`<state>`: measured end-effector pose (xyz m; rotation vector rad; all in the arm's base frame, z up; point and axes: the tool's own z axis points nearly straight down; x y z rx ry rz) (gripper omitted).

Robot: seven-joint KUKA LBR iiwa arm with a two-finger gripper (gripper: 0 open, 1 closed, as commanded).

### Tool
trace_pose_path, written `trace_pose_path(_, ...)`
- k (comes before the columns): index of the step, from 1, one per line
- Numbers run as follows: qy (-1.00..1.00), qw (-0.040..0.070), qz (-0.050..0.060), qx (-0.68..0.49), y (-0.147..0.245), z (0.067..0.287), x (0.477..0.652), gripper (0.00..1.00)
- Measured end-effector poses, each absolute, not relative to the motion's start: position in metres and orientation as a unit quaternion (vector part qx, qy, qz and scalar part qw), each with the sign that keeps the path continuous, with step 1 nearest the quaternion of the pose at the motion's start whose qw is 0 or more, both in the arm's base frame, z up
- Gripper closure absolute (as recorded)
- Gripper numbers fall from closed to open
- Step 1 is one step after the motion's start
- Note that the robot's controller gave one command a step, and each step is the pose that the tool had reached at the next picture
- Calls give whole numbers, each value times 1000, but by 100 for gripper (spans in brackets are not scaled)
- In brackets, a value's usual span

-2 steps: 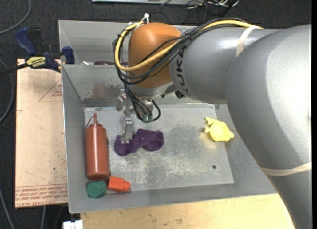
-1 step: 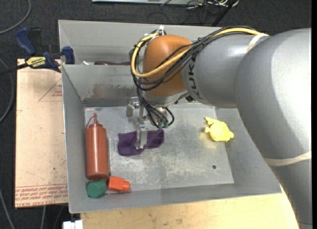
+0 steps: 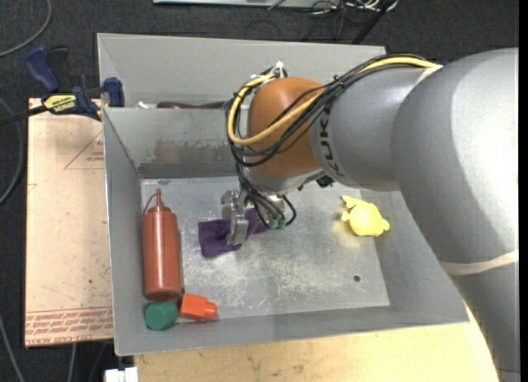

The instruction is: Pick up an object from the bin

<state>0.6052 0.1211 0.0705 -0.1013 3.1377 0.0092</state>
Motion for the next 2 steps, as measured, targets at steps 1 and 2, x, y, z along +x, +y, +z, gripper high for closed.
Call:
trace_pose_path(1,999,1,3,-32,121,70,605,100)
trace_pose_path(2,999,4,4,-45,140,211,603,100)
